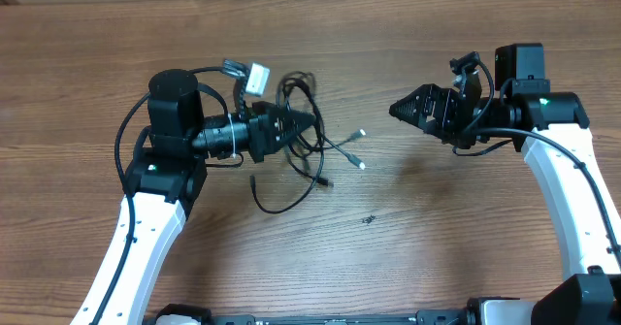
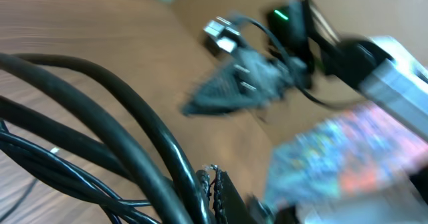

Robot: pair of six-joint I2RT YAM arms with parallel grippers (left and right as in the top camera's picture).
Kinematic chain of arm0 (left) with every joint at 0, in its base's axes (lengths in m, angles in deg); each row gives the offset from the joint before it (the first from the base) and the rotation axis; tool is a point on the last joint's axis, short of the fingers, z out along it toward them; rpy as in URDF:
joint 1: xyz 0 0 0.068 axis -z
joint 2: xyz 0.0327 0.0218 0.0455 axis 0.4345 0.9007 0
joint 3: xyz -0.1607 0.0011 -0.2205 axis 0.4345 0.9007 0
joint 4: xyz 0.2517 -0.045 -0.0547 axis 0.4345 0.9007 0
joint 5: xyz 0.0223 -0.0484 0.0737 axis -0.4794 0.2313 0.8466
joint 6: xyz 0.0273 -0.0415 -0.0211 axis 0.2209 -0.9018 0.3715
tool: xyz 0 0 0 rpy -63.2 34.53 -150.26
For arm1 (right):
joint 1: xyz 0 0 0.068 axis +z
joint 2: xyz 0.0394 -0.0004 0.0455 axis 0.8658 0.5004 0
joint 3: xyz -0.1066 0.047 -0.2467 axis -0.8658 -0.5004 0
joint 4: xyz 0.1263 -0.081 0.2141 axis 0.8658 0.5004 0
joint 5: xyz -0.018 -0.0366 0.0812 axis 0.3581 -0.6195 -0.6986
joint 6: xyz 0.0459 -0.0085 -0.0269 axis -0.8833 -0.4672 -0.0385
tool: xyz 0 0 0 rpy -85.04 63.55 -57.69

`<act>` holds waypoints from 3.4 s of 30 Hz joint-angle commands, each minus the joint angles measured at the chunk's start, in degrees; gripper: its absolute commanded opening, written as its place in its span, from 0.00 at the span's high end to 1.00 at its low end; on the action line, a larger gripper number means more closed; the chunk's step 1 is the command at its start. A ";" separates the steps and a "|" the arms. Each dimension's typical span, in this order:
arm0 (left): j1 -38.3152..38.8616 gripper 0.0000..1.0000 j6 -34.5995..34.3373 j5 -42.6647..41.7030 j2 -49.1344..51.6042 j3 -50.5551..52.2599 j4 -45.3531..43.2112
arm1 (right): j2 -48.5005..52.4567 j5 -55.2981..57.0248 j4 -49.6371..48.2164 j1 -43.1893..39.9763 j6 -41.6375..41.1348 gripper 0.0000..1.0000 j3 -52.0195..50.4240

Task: Untangle cables

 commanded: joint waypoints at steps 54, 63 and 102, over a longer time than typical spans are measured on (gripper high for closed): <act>-0.24 0.96 -53.42 34.93 -1.09 -0.57 2.64 | -0.11 3.56 -7.17 26.32 -0.52 0.96 0.26; -0.20 0.96 -1.49 18.93 -1.09 -0.57 2.23 | -0.11 3.34 -7.23 25.88 -0.22 0.96 0.31; 0.20 0.96 32.50 8.57 -1.09 -0.57 19.23 | -0.13 -19.87 -19.71 8.52 -9.22 0.96 2.67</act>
